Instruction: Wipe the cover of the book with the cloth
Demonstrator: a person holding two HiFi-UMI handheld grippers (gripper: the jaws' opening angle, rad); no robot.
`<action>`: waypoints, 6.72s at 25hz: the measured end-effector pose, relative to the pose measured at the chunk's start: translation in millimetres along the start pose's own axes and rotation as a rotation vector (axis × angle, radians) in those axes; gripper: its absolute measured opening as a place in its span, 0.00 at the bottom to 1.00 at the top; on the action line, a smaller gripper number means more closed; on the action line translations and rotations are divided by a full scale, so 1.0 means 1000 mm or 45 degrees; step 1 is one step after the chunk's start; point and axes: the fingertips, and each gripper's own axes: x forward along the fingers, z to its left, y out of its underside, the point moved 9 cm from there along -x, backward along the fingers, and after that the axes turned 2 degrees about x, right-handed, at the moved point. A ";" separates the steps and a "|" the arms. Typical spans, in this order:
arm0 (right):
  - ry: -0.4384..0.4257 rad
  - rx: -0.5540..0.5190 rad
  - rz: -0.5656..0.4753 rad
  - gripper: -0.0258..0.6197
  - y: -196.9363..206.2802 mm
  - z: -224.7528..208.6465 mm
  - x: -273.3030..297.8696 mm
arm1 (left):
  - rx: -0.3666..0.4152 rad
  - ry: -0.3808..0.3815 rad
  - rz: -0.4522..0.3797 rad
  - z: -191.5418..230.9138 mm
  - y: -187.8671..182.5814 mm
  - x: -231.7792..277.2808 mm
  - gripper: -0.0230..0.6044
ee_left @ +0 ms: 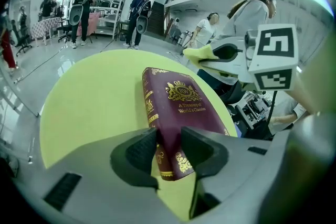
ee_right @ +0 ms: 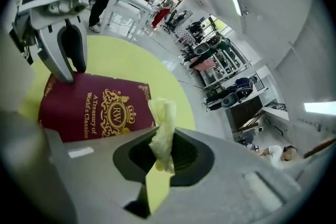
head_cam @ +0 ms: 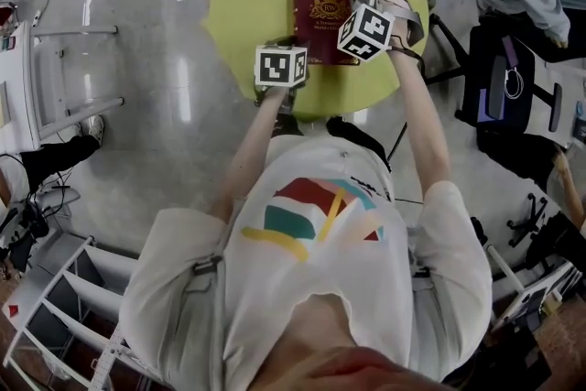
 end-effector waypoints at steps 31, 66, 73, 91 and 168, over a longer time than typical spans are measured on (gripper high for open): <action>-0.226 -0.196 0.179 0.09 -0.005 0.044 0.035 | -0.004 0.031 0.002 0.003 -0.001 0.001 0.28; -0.482 -0.030 0.261 0.09 0.018 0.147 -0.072 | -0.016 0.051 -0.030 0.006 0.000 0.003 0.28; -0.510 -0.011 0.266 0.09 0.023 0.150 -0.077 | -0.021 0.054 -0.034 0.005 0.001 0.004 0.28; -0.266 0.037 0.081 0.09 -0.038 0.040 -0.038 | -0.051 0.122 -0.190 0.007 -0.010 -0.045 0.09; -0.296 -0.323 0.375 0.09 -0.138 0.048 0.066 | -0.267 -0.044 -0.207 0.116 0.039 -0.080 0.06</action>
